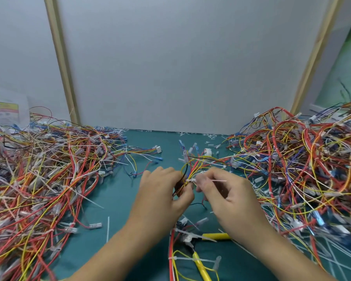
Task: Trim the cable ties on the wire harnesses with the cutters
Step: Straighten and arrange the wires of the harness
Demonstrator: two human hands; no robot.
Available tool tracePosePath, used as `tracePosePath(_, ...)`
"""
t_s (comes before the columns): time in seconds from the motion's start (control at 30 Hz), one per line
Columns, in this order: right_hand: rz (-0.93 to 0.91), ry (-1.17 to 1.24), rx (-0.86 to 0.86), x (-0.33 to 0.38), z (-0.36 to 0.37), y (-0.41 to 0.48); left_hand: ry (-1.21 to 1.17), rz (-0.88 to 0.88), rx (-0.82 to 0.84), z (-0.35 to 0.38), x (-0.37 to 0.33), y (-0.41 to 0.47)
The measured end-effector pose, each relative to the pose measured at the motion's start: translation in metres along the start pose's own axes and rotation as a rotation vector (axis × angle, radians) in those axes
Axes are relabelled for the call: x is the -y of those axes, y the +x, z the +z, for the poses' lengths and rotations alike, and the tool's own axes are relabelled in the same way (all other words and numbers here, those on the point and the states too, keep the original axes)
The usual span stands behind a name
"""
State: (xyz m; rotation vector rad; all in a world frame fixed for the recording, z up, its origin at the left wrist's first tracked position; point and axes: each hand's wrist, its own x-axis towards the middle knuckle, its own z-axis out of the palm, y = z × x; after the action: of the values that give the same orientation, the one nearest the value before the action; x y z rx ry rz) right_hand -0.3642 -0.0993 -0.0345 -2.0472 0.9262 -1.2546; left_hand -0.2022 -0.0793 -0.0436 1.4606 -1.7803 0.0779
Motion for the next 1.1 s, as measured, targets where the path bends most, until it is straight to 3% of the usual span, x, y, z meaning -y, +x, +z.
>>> tracePosePath(0.07, 0.038, 0.048, -0.002, -0.002, -0.001, 0.001, -0.066, -0.041, 0.009, 0.002, -0.002, -0.001)
tracePosePath(0.2, 0.079, 0.028, 0.022, -0.007, -0.004, 0.002, -0.736, -0.311, 0.164, -0.005, -0.005, 0.002)
tracePosePath(0.3, 0.057, -0.027, 0.034, -0.010, -0.006, 0.002, -0.930, -0.378, 0.219, -0.008, -0.007, 0.002)
tracePosePath(0.5, -0.030, -0.180, 0.047, -0.007, -0.007, 0.000, -0.940, -0.494, 0.105, -0.005, -0.005, 0.003)
tracePosePath(0.67, -0.104, -0.220, 0.017, -0.002, -0.006, -0.003, -0.922, -0.490, 0.030, -0.003, -0.003, 0.005)
tracePosePath(1.1, -0.035, 0.017, 0.016, 0.001, -0.004, -0.006, -0.937, -0.443, 0.051, -0.003, -0.002, 0.005)
